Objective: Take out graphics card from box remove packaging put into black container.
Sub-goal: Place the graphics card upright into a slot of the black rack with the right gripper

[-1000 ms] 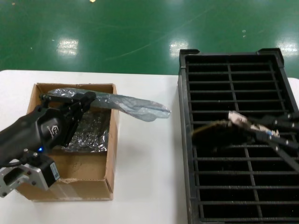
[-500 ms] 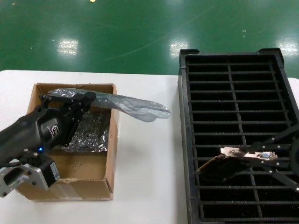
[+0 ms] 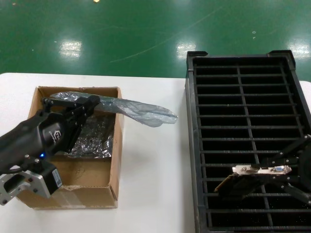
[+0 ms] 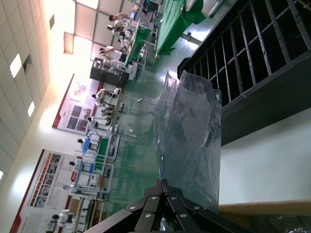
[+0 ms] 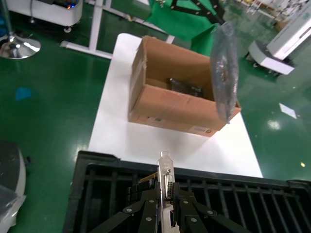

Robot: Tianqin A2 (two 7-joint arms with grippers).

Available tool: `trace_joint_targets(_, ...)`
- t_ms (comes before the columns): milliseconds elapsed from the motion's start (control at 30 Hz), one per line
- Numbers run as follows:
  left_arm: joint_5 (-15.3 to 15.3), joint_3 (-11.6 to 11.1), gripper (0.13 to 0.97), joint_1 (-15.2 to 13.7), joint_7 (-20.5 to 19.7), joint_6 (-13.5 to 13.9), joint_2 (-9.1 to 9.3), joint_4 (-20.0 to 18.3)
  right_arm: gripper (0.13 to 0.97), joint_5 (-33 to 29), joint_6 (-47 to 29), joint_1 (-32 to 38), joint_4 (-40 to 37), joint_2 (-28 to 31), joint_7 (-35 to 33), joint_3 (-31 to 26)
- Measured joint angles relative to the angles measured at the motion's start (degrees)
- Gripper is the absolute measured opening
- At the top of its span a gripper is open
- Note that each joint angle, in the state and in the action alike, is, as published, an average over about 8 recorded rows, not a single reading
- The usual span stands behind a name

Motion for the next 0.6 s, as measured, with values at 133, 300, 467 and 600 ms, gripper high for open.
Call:
trace_joint_targets(133,0.00,0.00,0.140,0.00,0.00,0.00,0.00,0.00,0.171,-0.80,-1.03,0.56,0.04,0.08,-0.08,-0.70)
trace_joint_targets(300,0.00,0.00,0.140,0.00,0.00,0.00,0.00,0.00,0.171,-1.37,-1.50,0.65,0.26,0.14,-0.38,-1.00)
trace_joint_targets(467,0.00,0.00,0.140,0.00,0.00,0.00,0.00,0.00,0.171,-2.18,-1.46,0.51,0.78,0.11,-0.68,-1.19)
trace_joint_targets(600,0.00,0.00,0.140,0.00,0.00,0.00,0.00,0.00,0.171,-2.99,-1.54,0.53,1.10,0.02,-0.92,-1.50)
